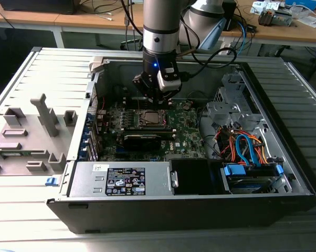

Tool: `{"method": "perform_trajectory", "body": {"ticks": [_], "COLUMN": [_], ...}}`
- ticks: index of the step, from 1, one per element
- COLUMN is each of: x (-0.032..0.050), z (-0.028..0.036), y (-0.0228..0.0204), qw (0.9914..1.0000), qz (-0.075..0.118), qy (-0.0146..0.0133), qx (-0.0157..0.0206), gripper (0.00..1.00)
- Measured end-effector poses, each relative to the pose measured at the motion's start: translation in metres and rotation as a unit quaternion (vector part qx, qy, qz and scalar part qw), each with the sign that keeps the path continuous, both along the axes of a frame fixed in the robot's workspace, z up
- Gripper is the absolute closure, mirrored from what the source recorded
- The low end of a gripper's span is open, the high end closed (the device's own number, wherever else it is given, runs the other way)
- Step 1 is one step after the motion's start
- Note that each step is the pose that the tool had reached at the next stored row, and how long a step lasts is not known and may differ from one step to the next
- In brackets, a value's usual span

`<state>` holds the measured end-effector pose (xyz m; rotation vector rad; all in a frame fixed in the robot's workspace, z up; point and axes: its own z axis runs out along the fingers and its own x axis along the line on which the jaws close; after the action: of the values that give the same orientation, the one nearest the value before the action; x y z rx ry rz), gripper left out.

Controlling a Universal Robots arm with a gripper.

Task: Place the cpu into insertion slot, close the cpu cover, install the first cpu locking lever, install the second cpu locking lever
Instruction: 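Install the first cpu locking lever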

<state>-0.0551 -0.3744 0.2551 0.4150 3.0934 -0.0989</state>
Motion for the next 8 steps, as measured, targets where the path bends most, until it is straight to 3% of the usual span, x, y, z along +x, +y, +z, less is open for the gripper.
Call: {"method": "perform_trajectory", "body": {"ticks": [8], "x": [0.0000], "z": [0.0000], "y": [0.0000], "qw": [0.99997], "qz": [0.008], "qy": [0.0000], "qx": [0.0000], "gripper": [0.89]}}
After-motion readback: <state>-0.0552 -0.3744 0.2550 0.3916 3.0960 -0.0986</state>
